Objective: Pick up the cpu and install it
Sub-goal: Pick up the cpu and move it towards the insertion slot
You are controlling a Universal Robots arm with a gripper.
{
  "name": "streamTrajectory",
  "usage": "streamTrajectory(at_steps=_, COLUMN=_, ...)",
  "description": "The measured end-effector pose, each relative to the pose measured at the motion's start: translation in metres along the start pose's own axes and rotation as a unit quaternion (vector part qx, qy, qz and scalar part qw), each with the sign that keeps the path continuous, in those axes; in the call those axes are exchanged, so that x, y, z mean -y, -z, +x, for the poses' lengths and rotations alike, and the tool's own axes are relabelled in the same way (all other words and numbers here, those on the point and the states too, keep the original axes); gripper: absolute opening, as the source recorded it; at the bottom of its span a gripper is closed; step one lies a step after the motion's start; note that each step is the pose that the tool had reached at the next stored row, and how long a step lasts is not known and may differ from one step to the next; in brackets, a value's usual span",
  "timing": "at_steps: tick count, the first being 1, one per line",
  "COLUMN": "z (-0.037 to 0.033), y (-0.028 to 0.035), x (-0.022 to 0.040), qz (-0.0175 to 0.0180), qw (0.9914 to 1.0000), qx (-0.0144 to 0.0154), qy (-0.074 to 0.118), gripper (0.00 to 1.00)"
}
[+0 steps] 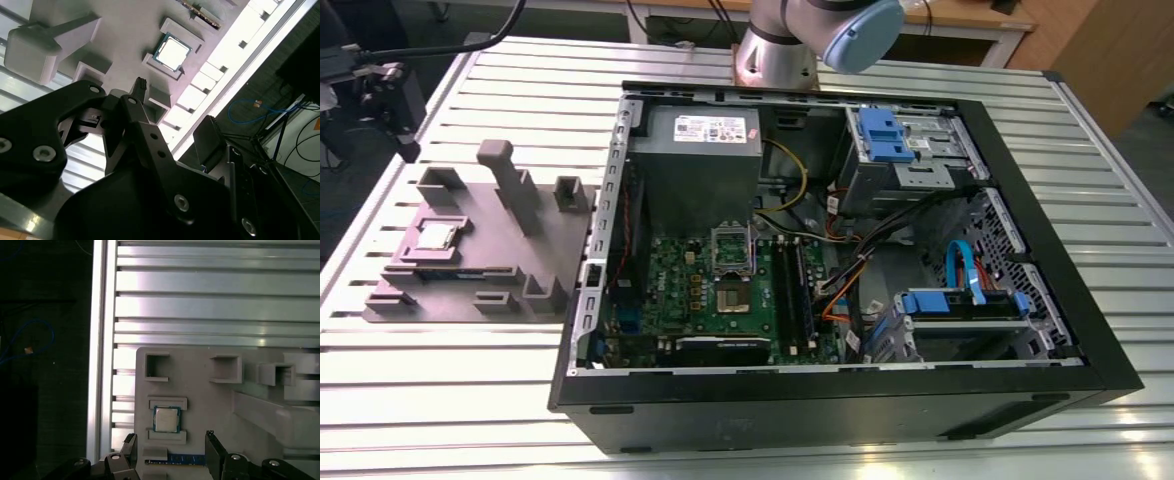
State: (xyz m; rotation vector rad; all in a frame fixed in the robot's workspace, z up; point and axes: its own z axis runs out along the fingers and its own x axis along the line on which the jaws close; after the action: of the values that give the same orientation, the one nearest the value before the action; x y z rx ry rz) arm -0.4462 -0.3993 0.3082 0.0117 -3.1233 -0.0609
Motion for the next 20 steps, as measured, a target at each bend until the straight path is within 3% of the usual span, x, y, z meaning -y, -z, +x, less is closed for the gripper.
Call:
streamTrajectory(at_steps=10, z=-0.0001, y=-0.0042, x=0.0002, qz=0.0, qw=1.0, qx=0.0, qy=0.0, gripper=0.65)
streamTrajectory(at_steps=20, z=-0.0002, y=-0.0136, x=0.001, qz=0.0, qw=1.0, qx=-0.0001, qy=0.0, gripper=0.65)
